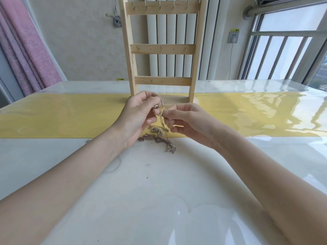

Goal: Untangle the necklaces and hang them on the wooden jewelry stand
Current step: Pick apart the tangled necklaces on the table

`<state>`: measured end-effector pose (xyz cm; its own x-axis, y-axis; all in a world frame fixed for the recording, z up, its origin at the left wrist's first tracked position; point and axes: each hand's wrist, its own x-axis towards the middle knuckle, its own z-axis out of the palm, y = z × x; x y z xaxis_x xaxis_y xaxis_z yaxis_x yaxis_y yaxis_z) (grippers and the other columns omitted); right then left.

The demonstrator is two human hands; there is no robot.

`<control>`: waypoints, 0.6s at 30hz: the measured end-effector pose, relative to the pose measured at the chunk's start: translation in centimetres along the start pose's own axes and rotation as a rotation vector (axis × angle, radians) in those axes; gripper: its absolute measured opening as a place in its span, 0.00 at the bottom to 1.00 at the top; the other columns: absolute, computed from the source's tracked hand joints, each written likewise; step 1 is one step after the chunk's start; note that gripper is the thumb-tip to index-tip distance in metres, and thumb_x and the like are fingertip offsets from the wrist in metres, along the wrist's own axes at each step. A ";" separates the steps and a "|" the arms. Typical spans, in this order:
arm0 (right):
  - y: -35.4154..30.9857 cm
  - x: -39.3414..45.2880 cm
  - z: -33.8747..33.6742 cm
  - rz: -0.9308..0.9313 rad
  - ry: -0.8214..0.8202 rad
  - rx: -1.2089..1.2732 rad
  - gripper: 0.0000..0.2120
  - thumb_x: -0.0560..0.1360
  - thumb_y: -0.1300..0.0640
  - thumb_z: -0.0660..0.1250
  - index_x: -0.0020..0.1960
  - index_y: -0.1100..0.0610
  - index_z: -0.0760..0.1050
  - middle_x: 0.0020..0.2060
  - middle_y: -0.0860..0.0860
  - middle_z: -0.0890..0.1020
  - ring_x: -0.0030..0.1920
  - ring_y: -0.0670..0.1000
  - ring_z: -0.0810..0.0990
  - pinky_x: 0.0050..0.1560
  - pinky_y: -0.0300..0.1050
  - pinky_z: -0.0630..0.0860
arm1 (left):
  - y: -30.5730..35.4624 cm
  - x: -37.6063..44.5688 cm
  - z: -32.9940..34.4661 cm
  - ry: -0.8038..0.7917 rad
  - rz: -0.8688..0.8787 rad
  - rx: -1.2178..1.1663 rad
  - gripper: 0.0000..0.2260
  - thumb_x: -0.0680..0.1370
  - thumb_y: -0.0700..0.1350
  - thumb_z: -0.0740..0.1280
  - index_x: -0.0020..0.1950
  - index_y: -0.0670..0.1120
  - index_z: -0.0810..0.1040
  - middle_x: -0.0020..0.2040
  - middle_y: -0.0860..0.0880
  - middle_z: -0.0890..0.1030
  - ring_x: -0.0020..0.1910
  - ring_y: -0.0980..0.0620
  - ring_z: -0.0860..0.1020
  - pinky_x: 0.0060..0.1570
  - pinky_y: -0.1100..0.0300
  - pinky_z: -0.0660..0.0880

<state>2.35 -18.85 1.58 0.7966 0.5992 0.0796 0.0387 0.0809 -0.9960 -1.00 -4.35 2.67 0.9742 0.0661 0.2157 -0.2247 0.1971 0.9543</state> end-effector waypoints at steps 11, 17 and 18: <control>-0.1 -0.1 0.0 0.036 -0.017 0.080 0.08 0.77 0.65 0.63 0.40 0.61 0.76 0.29 0.50 0.77 0.32 0.46 0.72 0.35 0.35 0.72 | 0.1 -0.4 -0.1 -0.014 0.023 0.137 0.07 0.79 0.36 0.60 0.43 0.44 0.70 0.33 0.52 0.73 0.26 0.59 0.70 0.20 0.69 0.57; -0.3 0.0 -0.3 0.005 0.089 0.163 0.11 0.77 0.65 0.62 0.37 0.57 0.73 0.34 0.50 0.80 0.36 0.46 0.75 0.40 0.38 0.72 | -0.1 -0.3 -0.3 -0.066 -0.011 0.158 0.07 0.79 0.37 0.60 0.42 0.45 0.71 0.34 0.51 0.70 0.27 0.59 0.68 0.21 0.69 0.59; -0.3 0.0 -0.4 0.006 0.093 0.186 0.11 0.77 0.65 0.62 0.37 0.57 0.74 0.35 0.50 0.81 0.36 0.46 0.76 0.40 0.37 0.72 | -0.1 -0.3 -0.3 -0.072 -0.030 0.130 0.07 0.79 0.37 0.60 0.42 0.45 0.71 0.34 0.51 0.70 0.27 0.59 0.68 0.21 0.69 0.59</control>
<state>2.59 -19.19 1.90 0.8491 0.5247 0.0609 -0.0717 0.2286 -0.9709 -1.23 -4.12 2.43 0.9804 -0.0095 0.1967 -0.1956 0.0693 0.9782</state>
